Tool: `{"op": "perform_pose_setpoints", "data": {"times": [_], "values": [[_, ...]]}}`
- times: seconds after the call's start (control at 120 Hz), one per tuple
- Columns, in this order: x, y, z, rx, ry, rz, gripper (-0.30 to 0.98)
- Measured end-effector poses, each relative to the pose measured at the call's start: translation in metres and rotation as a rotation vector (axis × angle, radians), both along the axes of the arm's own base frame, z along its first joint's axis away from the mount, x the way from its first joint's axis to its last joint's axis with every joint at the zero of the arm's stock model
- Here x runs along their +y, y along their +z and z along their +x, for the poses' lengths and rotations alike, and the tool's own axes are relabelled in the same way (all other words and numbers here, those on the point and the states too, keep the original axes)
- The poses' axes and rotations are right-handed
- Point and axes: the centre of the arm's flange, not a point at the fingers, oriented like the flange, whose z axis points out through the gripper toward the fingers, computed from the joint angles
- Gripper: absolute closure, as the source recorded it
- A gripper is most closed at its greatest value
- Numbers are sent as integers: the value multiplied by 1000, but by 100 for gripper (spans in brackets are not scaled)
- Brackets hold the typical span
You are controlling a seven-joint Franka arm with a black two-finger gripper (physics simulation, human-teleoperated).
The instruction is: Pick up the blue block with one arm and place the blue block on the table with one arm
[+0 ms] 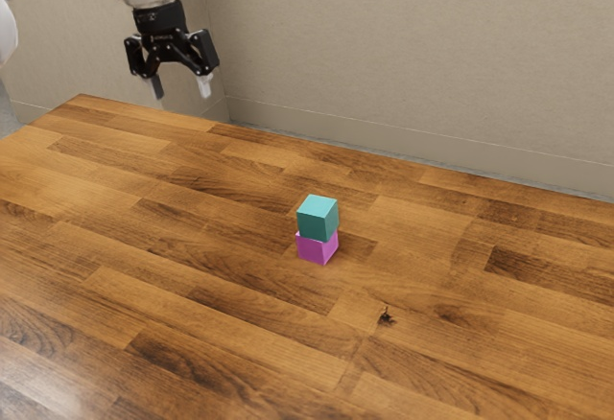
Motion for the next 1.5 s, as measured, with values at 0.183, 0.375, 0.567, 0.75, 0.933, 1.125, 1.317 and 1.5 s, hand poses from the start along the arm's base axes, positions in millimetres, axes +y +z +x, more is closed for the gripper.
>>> {"op": "perform_pose_setpoints", "data": {"times": [0.183,0.375,0.567,0.75,0.933,1.125,1.317,1.5], "values": [[3,-3,-49,3,-17,-51,0],[-27,-83,-4,27,-78,-5,0],[-78,-136,51,-13,-154,-2,0],[-106,-166,70,-36,-170,-17,0],[-130,-206,92,-35,-176,-14,0],[-151,-223,94,-18,-155,2,0],[-157,-228,83,-9,-113,23,0],[-163,-240,99,-46,-85,22,0]]}}
